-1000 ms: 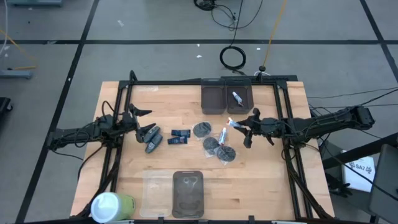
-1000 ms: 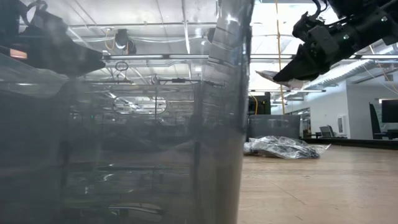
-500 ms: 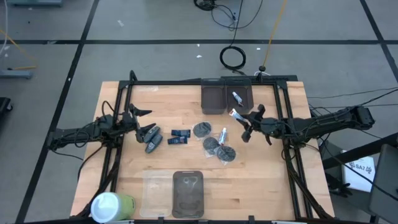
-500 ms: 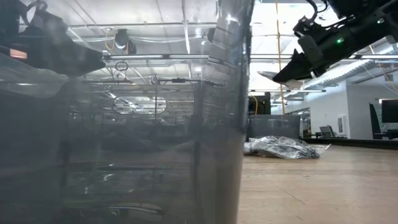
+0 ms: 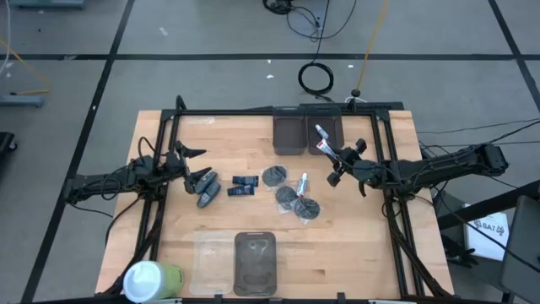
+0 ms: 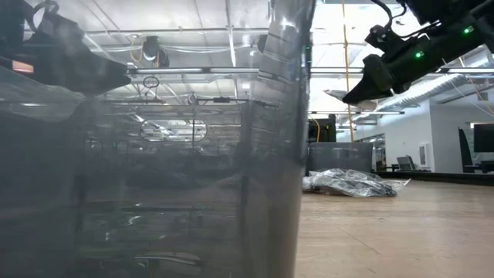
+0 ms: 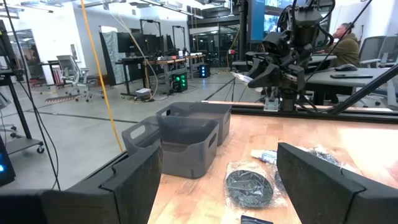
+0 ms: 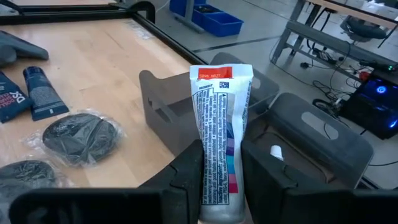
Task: Pick & Place Travel size toiletries
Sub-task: Put the right toothpaste into the top right black bin
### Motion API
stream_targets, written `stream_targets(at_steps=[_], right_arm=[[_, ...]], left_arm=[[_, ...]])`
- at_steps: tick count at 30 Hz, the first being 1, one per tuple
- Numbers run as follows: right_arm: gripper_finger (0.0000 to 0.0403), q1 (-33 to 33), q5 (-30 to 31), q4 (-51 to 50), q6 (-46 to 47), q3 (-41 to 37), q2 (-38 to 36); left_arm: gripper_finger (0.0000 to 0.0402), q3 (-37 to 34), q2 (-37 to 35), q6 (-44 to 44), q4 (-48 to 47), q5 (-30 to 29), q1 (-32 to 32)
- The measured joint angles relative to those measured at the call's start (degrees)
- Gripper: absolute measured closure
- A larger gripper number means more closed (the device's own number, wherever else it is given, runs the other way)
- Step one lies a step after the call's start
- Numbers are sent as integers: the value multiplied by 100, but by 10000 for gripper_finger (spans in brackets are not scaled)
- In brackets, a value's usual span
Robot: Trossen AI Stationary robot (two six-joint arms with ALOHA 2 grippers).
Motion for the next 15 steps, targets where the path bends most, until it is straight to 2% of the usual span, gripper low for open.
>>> stream_targets(at_steps=[4, 8, 13, 15], right_arm=[[314, -134, -13, 4, 0, 0, 0], [314, -567, -133, 21, -2, 0, 0], [314, -1412, -1250, 70, -11, 0, 0], [314, -1754, -1507, 135, -97, 0, 2]], left_arm=[[91, 0, 0, 0, -2, -2, 1], [91, 0, 0, 0, 0, -2, -1], [92, 0, 0, 0, -2, 0, 0], [91, 0, 0, 0, -2, 0, -1]])
